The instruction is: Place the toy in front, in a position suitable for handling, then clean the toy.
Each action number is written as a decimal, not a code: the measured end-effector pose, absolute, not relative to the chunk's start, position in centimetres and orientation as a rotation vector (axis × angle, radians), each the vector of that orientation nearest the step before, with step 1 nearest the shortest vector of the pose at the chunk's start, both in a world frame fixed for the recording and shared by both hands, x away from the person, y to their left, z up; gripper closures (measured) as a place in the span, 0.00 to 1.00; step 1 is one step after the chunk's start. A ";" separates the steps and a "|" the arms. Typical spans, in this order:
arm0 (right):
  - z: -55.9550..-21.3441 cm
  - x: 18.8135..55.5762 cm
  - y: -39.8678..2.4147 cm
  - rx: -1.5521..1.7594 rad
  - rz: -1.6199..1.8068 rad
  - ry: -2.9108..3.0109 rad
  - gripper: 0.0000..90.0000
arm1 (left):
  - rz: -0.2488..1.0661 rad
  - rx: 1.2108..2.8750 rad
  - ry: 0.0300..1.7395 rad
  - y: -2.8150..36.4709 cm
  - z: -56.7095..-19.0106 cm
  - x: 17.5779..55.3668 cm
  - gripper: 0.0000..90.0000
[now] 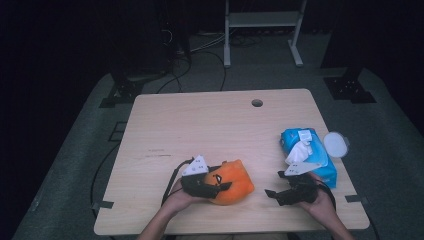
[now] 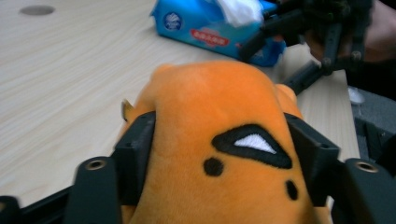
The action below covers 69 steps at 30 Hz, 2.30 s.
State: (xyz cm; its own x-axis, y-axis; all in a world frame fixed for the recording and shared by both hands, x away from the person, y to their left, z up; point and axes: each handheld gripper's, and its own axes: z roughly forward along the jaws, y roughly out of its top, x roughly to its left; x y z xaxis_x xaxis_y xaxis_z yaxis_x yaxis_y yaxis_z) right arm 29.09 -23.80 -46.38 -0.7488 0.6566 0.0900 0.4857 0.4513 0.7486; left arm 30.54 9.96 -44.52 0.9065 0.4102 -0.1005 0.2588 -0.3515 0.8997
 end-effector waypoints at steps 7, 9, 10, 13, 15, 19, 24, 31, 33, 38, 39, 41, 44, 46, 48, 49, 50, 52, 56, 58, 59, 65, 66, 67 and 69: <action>-46.2 29.0 -23.5 0.998 1.200 2.518 0.15 | 0.235 1.963 0.466 9.4 -45.1 29.9 0.25; -46.2 29.1 -23.4 0.995 1.208 2.519 0.15 | 0.237 1.962 0.464 9.4 -45.1 29.9 0.24; -46.1 29.2 -23.5 0.996 1.211 2.520 0.15 | 0.236 1.961 0.464 9.5 -45.1 29.9 0.24; -46.1 29.3 -23.6 1.001 1.216 2.520 0.15 | 0.220 1.956 0.465 9.7 -45.3 30.2 0.23; -46.0 29.3 -23.7 1.005 1.220 2.518 0.15 | 0.219 1.954 0.464 9.8 -45.3 30.3 0.23; -44.6 28.5 -24.0 0.997 1.315 2.466 0.15 | 0.228 1.958 0.455 9.7 -45.3 30.1 0.22; -43.1 28.3 -24.4 0.985 1.400 2.414 0.15 | 0.243 1.961 0.452 9.6 -45.4 29.9 0.22; -40.8 28.6 -25.9 0.963 1.450 2.318 0.14 | 0.244 1.950 0.464 9.6 -45.5 29.9 0.21; -40.0 28.9 -26.6 0.942 1.414 2.285 0.14 | 0.252 1.953 0.465 9.5 -45.5 29.7 0.21; -39.3 29.6 -27.7 0.939 1.354 2.251 0.14 | 0.266 1.957 0.464 9.4 -45.5 29.6 0.21; -39.2 30.3 -28.2 0.954 1.305 2.235 0.14 | 0.266 1.953 0.466 9.4 -45.6 29.6 0.21; -39.1 30.9 -28.6 0.962 1.271 2.225 0.14 | 0.268 1.951 0.466 9.4 -45.6 29.6 0.21; -39.2 32.0 -29.2 0.995 1.196 2.218 0.15 | 0.268 1.950 0.467 9.4 -45.6 29.6 0.20; -39.4 32.4 -29.4 1.013 1.190 2.215 0.16 | 0.268 1.948 0.467 9.4 -45.7 29.6 0.20; -39.7 33.1 -29.7 1.038 1.162 2.223 0.21 | 0.269 1.946 0.467 9.4 -45.7 29.6 0.20; -40.2 33.7 -30.0 1.062 1.136 2.234 0.26 | 0.269 1.943 0.469 9.4 -45.7 29.5 0.20; -40.2 33.7 -30.0 1.062 1.136 2.234 0.26 | 0.269 1.943 0.469 9.4 -45.7 29.5 0.20; -40.7 34.2 -30.2 1.102 1.113 2.224 0.33 | 0.270 1.940 0.469 9.3 -45.7 29.5 0.20; -41.7 34.6 -30.6 1.172 1.078 2.218 0.49 | 0.274 1.947 0.461 9.3 -45.7 29.5 0.19; -42.1 34.7 -30.6 1.190 1.063 2.222 0.53 | 0.278 1.952 0.459 9.2 -45.7 29.5 0.19; -42.2 34.7 -30.6 1.198 1.052 2.217 0.57 | 0.280 1.954 0.456 9.2 -45.7 29.5 0.19; -42.2 34.7 -31.0 1.279 1.037 2.188 0.76 | 0.288 1.955 0.453 9.1 -45.7 29.4 0.19; -42.2 34.8 -31.1 1.293 1.044 2.197 0.78 | 0.286 1.957 0.452 9.1 -45.7 29.5 0.18; -42.2 34.9 -31.5 1.310 1.068 2.210 0.83 | 0.285 1.958 0.451 9.1 -45.7 29.5 0.18; -42.2 34.9 -31.7 1.331 1.070 2.221 0.88 | 0.289 1.959 0.449 9.0 -45.7 29.5 0.18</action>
State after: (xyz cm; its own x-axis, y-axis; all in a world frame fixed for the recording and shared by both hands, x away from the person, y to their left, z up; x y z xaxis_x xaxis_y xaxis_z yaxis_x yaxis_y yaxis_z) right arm 34.94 -31.71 -42.19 -0.5040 0.8592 0.0882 0.6045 0.2780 0.7465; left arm 29.46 9.02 -45.72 0.9003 0.4352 0.0000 0.1805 -0.3735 0.9099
